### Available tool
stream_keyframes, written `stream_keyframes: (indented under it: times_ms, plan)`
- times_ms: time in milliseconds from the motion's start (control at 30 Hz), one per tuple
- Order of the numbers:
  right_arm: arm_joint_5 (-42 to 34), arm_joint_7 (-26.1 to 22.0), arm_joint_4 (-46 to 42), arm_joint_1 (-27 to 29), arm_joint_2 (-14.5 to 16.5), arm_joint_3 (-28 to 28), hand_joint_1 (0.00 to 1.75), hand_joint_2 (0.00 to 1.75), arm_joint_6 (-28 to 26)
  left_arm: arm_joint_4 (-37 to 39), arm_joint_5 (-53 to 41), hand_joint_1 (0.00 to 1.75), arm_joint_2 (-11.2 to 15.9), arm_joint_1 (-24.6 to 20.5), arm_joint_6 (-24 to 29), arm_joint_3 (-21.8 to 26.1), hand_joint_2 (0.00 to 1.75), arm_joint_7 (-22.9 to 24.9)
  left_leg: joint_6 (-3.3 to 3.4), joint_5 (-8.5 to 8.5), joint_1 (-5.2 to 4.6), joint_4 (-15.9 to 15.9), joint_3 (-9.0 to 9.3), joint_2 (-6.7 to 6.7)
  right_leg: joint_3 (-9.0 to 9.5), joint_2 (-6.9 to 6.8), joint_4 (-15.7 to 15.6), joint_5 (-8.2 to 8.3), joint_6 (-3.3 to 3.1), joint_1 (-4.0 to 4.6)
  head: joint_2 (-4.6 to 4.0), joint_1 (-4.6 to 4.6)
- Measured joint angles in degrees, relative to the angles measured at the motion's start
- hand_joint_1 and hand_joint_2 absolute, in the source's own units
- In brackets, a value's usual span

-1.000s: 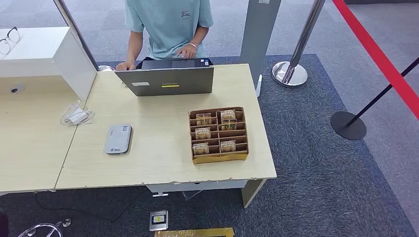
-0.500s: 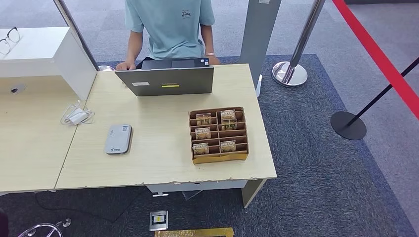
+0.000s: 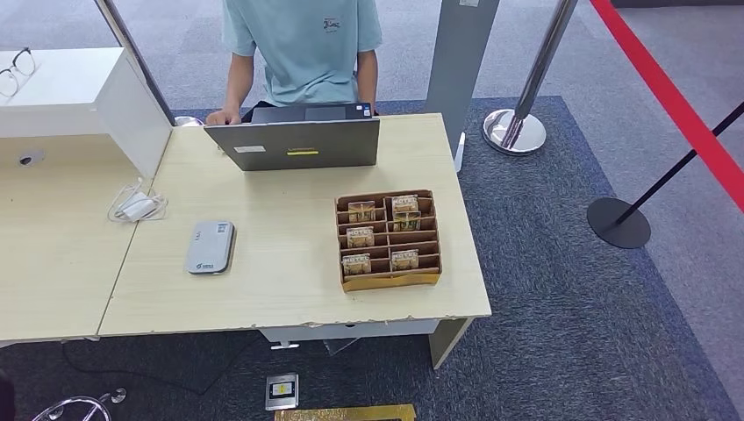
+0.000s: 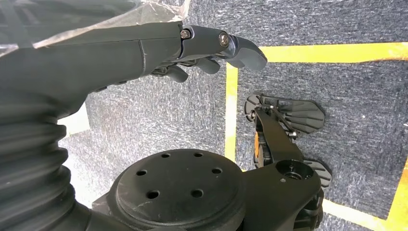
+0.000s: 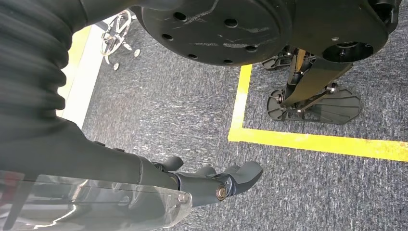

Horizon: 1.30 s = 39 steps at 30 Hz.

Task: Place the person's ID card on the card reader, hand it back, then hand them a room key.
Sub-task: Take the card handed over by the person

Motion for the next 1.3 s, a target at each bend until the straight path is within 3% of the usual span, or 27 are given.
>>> stream_keyframes:
  times_ms: [267, 367, 433, 533, 567, 633, 667, 700, 800, 933, 1000, 1133, 1300]
  plan:
    - [-0.85, 0.04, 0.01, -0.34, 0.02, 0.14, 0.0, 1.75, -0.3, 0.0, -1.8, 0.0, 0.2, -0.61, 0.7, 1.12, 1.75, -0.05, 0.0, 0.0, 0.0, 0.0, 0.0, 0.0, 0.01, 0.0, 0.0, 0.0, 0.0, 0.0, 0.0, 0.0]
    - [-4.41, 1.2, 0.35, -1.66, -0.4, 2.22, 0.0, 1.75, -2.15, 0.83, -6.99, 0.0, 0.14, -2.38, 3.44, 4.92, 1.75, -0.95, -0.02, 0.03, 0.03, 0.0, -0.04, 0.01, -0.02, 0.0, 0.0, 0.02, 0.0, 0.03, 0.0, 0.01]
    - [-14.43, 4.17, 1.32, -4.32, -1.11, 6.26, 0.0, 1.75, -7.44, 2.57, -19.69, 0.0, -0.17, -5.67, 11.26, 12.65, 1.75, -3.57, -0.04, 0.09, 0.03, 0.01, -0.03, 0.03, -0.01, 0.0, 0.0, 0.07, -0.02, 0.04, 0.0, 0.03]
    - [-38.79, 10.64, 3.15, -8.43, -2.1, 14.01, 0.0, 1.75, -19.72, 5.18, -54.35, 0.0, -0.97, -10.67, 26.94, 27.75, 1.75, -7.46, -0.04, 0.12, 0.0, 0.01, 0.1, 0.02, 0.12, -0.02, 0.01, 0.11, -0.04, -0.02, 0.0, -0.01]
    - [-44.18, 12.12, 3.54, -9.21, -2.48, 16.11, 0.0, 1.31, -22.43, 5.87, -68.21, 0.0, -1.15, -11.69, 30.59, 32.2, 1.75, -7.73, -0.04, 0.12, -0.01, 0.01, 0.13, -0.01, 0.16, -0.04, 0.02, 0.11, -0.03, -0.04, 0.0, -0.02]
    - [-48.33, 13.86, 4.3, -10.17, -3.19, 20.01, 0.0, 0.44, -25.32, 7.19, -92.19, 0.0, -1.38, -13.03, 34.49, 39.99, 0.87, -6.99, -0.04, 0.12, -0.02, 0.01, 0.12, -0.05, 0.15, -0.06, 0.05, 0.1, -0.03, -0.06, 0.0, 0.01]
    - [-47.96, 14.22, 4.65, -10.58, -3.45, 21.68, 0.0, 0.0, -25.77, 7.8, -97.78, 0.0, -1.64, -13.59, 35.01, 43.22, 0.44, -6.44, -0.05, 0.11, -0.01, 0.01, 0.11, -0.05, 0.13, -0.04, 0.06, 0.1, -0.04, -0.05, 0.0, 0.01]
    - [-47.22, 14.58, 5.01, -11.03, -3.74, 23.45, 0.0, 0.0, -26.05, 8.39, -100.26, 0.0, -1.9, -14.11, 35.47, 46.68, 0.0, -6.02, -0.04, 0.09, 0.0, 0.01, 0.1, -0.04, 0.12, -0.02, 0.06, 0.09, -0.03, -0.04, 0.0, 0.02]
    - [-46.6, 15.93, 5.84, -12.1, -4.49, 27.72, 0.0, 0.0, -26.64, 9.56, -92.45, 0.0, -2.42, -15.29, 37.38, 55.94, 0.0, -5.44, 0.01, 0.02, -0.04, 0.01, 0.12, -0.04, 0.12, -0.03, 0.05, 0.01, 0.02, -0.06, 0.0, 0.02]
    - [-46.61, 18.99, 6.75, -12.87, -5.31, 32.18, 0.0, 0.0, -28.88, 9.97, -65.26, 0.0, -2.74, -16.33, 39.46, 65.39, 0.0, -5.0, 0.04, -0.03, -0.09, 0.01, 0.12, -0.05, 0.11, -0.08, 0.04, -0.06, 0.06, -0.09, 0.0, 0.01]
    - [-47.01, 20.48, 7.12, -13.1, -5.79, 33.87, 0.0, 0.0, -30.3, 9.52, -58.49, 0.0, -2.94, -16.47, 39.58, 68.85, 0.0, -4.55, 0.04, -0.03, -0.1, 0.01, 0.12, -0.05, 0.12, -0.09, 0.03, -0.08, 0.09, -0.09, 0.0, 0.02]
    - [-48.19, 23.21, 7.75, -13.43, -6.9, 36.2, 0.0, 0.0, -32.91, 7.33, -52.91, 0.0, -3.35, -17.04, 39.63, 74.31, 0.0, -2.75, 0.07, -0.05, -0.12, 0.01, 0.14, -0.05, 0.17, -0.1, 0.0, -0.08, 0.09, -0.11, 0.0, 0.02]
    - [-48.93, 25.73, 8.23, -13.55, -8.25, 37.94, 0.0, 0.0, -34.22, 5.59, -52.31, 0.0, -3.2, -17.51, 39.63, 78.69, 0.0, -3.35, 0.08, -0.06, -0.13, 0.01, 0.17, -0.05, 0.19, -0.1, 0.0, -0.08, 0.09, -0.14, 0.0, 0.01]
